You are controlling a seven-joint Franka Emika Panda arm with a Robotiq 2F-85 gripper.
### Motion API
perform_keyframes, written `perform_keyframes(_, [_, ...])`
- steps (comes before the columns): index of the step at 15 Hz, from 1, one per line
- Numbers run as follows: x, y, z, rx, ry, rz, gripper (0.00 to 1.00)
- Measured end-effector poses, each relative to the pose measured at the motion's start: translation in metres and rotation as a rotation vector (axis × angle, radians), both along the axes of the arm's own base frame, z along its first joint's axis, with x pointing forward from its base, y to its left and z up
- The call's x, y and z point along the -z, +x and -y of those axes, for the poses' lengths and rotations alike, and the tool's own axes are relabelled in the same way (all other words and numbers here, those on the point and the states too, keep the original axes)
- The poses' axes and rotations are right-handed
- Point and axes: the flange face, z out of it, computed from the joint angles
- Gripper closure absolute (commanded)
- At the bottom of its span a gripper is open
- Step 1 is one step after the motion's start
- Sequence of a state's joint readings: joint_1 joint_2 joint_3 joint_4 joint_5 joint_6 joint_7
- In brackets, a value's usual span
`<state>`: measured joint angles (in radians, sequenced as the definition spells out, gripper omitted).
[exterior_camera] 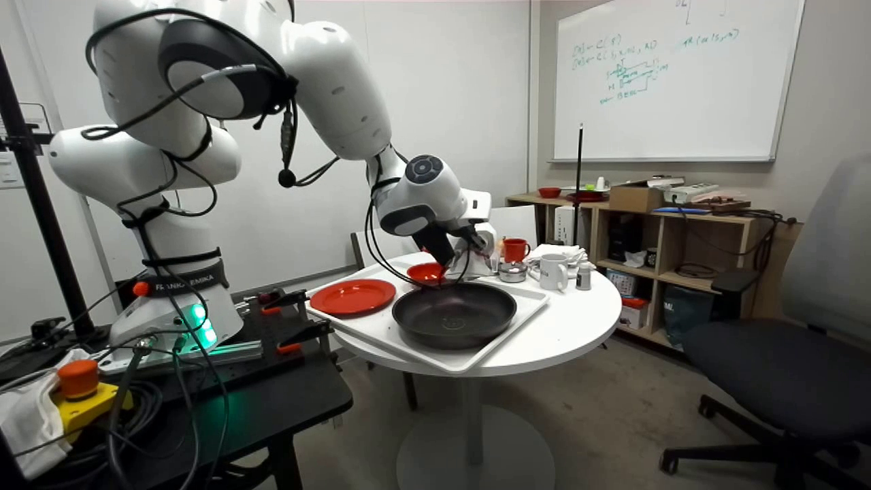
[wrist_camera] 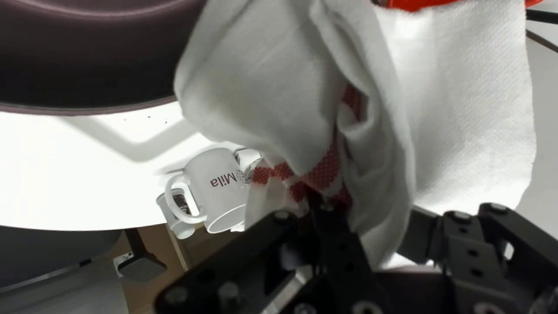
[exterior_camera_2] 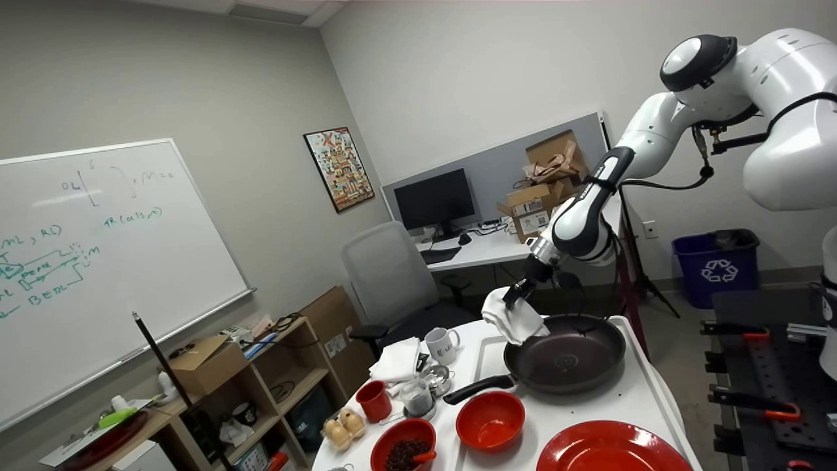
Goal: Use the white towel to wipe the pan
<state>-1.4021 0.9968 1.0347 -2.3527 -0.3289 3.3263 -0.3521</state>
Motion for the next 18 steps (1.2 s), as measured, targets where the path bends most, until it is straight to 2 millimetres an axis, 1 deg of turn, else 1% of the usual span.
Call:
perform_keyframes(2, [0.002,-0.010,0.007,0.040,-0.015,-0.019,0.97])
perform_keyframes(5, [0.003,-0.025,0.024,0.120,-0.058,-0.074,0.97])
perform_keyframes(7, [0.003,-0.031,0.035,0.173,-0.099,-0.129,0.97])
perform_keyframes(9, [0.003,-0.035,0.042,0.219,-0.146,-0.183,0.97])
perform_keyframes(11, [0.007,-0.036,0.044,0.251,-0.195,-0.247,0.97])
perform_keyframes(13, [0.013,-0.038,0.041,0.264,-0.244,-0.325,0.97])
perform_keyframes(18, [0.035,-0.047,0.037,0.254,-0.346,-0.571,0.97])
